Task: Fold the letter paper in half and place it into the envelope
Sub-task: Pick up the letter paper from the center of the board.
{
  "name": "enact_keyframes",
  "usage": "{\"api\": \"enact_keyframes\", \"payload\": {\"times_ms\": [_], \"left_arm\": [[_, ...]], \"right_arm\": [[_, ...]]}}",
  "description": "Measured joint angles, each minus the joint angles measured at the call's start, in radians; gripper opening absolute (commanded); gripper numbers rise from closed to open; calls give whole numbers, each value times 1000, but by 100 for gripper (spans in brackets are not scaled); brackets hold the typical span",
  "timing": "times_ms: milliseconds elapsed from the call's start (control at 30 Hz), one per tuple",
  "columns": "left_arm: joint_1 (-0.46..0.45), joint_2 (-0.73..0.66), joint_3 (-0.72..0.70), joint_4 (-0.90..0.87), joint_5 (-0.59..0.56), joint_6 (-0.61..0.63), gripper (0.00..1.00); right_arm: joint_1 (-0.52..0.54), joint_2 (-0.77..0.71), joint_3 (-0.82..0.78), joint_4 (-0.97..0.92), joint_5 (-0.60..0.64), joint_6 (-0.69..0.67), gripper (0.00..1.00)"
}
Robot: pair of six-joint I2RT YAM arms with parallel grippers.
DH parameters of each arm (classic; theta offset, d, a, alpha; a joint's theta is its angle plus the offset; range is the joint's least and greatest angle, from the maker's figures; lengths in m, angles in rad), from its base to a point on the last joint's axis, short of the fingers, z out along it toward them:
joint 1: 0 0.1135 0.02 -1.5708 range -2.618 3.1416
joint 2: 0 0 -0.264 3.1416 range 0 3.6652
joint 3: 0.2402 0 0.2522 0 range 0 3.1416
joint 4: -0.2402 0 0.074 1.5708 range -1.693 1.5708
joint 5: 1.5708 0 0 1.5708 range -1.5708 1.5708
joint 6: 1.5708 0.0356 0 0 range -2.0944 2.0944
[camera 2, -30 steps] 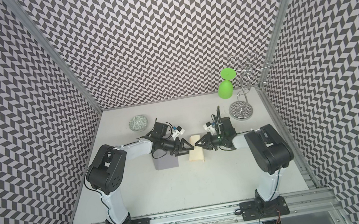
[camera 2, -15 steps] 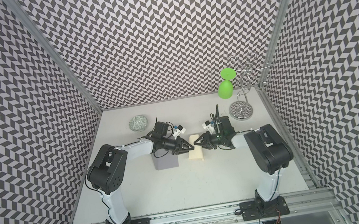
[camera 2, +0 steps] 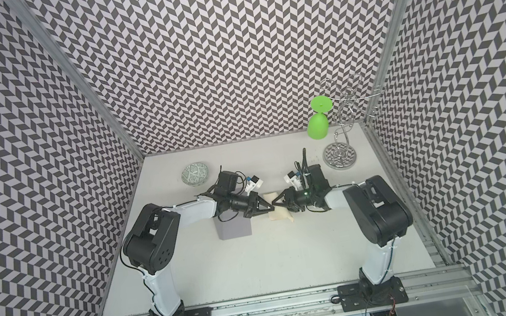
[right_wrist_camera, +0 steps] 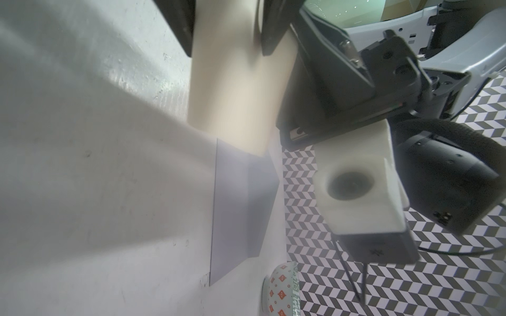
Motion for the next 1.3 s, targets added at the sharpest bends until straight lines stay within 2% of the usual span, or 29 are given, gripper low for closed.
{"api": "enact_keyframes", "payload": {"times_ms": [133, 200, 333, 533, 700, 1033, 1300], "left_arm": [[7, -2, -3, -17, -3, 22, 0], [16, -11, -8, -25, -4, 36, 0], [50, -46, -19, -51, -5, 64, 0], [101, -110, -33, -61, 0, 92, 0], [105, -121, -46, -60, 8, 99, 0], [105, -121, -82, -50, 18, 93, 0], [105, -121, -82, -8, 64, 64, 0]], "right_arm": [[2, -1, 9, -31, 11, -18, 62], [2, -2, 22, -57, 19, -34, 78], [2, -8, 53, -112, 36, -72, 83], [-34, -19, 50, -142, 23, -112, 83], [-58, -20, 26, -130, -17, -130, 82], [-48, -21, 8, -37, -126, -111, 78], [-17, -21, -8, -24, -140, -108, 77]]}}
